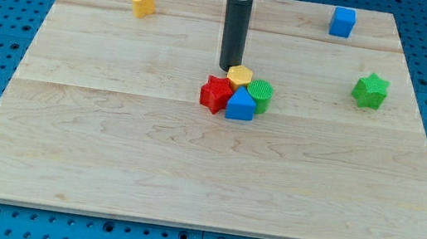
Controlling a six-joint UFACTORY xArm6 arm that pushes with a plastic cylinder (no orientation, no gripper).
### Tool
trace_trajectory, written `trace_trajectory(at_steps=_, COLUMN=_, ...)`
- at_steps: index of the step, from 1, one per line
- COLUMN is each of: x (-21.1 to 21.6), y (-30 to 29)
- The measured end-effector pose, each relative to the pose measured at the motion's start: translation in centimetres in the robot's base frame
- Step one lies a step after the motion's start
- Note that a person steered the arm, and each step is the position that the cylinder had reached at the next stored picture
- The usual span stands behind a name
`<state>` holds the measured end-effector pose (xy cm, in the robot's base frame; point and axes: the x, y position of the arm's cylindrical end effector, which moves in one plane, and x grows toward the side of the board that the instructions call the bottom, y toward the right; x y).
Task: Push the yellow heart into the red star
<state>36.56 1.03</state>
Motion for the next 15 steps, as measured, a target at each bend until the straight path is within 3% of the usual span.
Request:
trace_trajectory(at_steps=4, x=0.1, y=-2.3)
trace_trajectory(at_steps=6, x=-6.3, y=-2.3)
trace_trajectory(at_steps=7, x=-6.4, y=-2.0)
trace_trajectory(at_steps=10, x=-3.4, y=-12.1)
trace_trajectory(at_steps=11, x=0.2, y=-12.9)
trace_trajectory(at_steps=12, x=-1.0, y=-17.1)
trace_trajectory(at_steps=14, x=-12.4, y=-21.9)
trace_trajectory(at_steps=15, x=-15.6, y=-20.5)
